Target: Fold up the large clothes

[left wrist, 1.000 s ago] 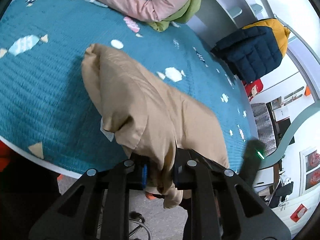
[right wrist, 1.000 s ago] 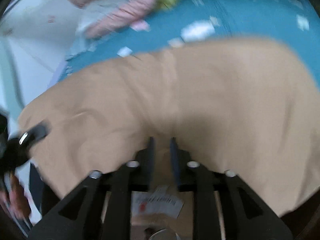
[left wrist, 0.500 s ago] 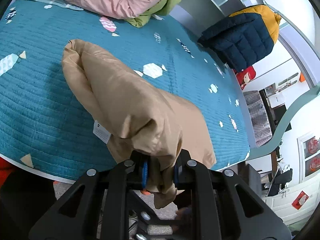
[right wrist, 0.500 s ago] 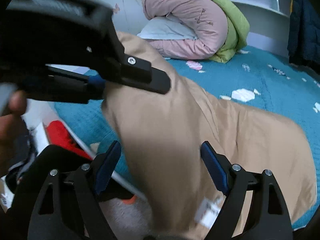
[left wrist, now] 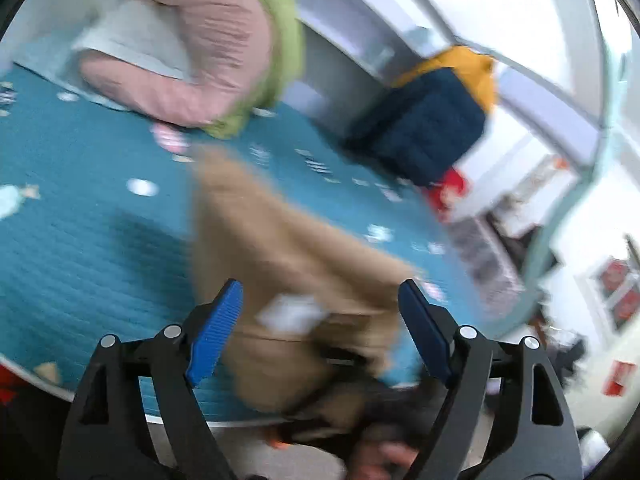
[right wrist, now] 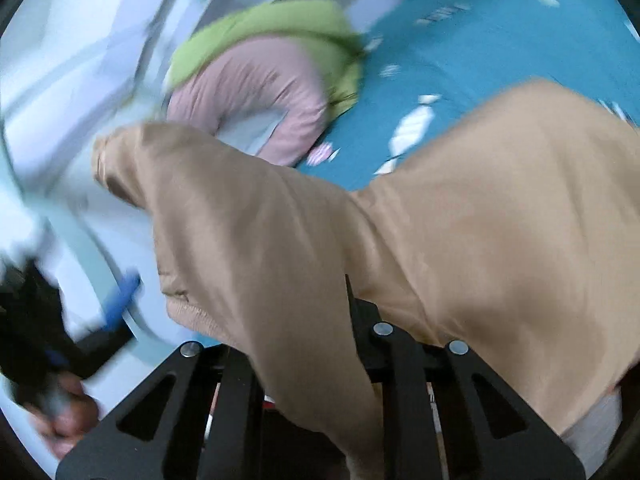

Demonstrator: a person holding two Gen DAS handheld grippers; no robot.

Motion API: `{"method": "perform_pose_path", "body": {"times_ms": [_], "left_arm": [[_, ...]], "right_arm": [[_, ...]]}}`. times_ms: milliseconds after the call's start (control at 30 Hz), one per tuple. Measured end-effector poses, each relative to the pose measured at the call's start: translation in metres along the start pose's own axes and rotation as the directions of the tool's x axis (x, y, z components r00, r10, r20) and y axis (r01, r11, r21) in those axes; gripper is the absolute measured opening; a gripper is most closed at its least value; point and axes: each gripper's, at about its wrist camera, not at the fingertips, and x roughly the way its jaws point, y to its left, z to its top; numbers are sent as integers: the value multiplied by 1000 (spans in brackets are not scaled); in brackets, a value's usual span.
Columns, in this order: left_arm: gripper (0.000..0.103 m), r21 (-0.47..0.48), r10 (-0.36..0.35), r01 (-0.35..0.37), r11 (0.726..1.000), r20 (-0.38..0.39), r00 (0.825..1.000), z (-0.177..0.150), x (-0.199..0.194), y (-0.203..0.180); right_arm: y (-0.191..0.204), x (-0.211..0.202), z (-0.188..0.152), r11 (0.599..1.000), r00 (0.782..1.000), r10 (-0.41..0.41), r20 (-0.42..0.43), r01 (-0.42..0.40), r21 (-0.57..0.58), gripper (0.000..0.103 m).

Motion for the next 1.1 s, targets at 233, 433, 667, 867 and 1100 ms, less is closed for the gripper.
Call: {"method": "perform_pose_path", "body": {"times_ms": [233,433,667,867,1100], "left_arm": [[78,40,186,-183,982,-310,932,-40,118,17],[78,131,110,-64,989,-384,917,-63,168,-46],[78,211,167,-82,974,-424,890,-78,202,-69],[78,295,197,-74,953,-413,889,-89,213,-94],[78,335,188,-42,941,-419,888,-98,229,-109]], "right_arm": [[-31,-44,3,987,990,-124,70,116,110,19],[-37,-76,13,967,967,-249,52,246,66,32],[-11,-141,50,877,871,-424,249,463,-126,73],[-30,-76,130,879,909,-414,42,412,-238,90],[-74,-19,145,861,858,-477,-190,414,-294,93]]}}
